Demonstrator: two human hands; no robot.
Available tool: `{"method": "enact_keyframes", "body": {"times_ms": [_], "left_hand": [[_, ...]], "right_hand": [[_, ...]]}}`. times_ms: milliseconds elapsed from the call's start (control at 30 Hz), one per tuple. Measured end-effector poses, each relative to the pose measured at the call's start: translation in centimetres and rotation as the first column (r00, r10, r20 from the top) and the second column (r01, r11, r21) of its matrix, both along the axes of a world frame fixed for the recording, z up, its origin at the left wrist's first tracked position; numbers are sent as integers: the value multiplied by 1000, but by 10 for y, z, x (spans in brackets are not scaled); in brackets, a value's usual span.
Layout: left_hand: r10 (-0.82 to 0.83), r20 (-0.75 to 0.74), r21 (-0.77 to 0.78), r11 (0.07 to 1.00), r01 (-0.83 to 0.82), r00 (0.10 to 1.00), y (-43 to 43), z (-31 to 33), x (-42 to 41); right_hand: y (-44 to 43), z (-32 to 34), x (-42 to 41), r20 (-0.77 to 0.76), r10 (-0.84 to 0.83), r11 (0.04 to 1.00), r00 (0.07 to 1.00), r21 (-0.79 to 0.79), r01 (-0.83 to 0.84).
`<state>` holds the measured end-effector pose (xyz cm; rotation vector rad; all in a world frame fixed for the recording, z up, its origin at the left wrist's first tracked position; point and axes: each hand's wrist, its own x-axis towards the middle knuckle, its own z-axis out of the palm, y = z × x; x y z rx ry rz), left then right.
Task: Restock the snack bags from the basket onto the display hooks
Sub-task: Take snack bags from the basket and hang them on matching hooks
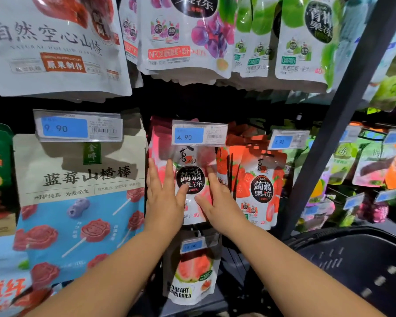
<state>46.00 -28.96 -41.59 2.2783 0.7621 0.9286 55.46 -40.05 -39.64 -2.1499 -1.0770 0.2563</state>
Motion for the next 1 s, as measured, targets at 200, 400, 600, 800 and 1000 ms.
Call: {"method": "enact_keyframes", "body": {"times_ms": [200,400,600,800,1000], "left_hand": [[4,-83,138,990,7,997,-29,-4,-17],[39,-166,240,971,2,985,-50,4,-10],[-91,-97,388,914,121,991,-84,4,6],[-615,-323,310,650,694,720,-190,-8,53],[-635,-612,135,504,853,472,-256,-43,86]], "right_hand": [[-34,5,-8,94,-14,998,995,62,8],[-98,9,4,155,-21,999,988,53,13],[-190,7,18,221,-65,997,973,-27,73],[-335,-37,42,117,-279,862,953,-406,303],[-430,-115,41,-57,-446,594,893,-766,247]]}}
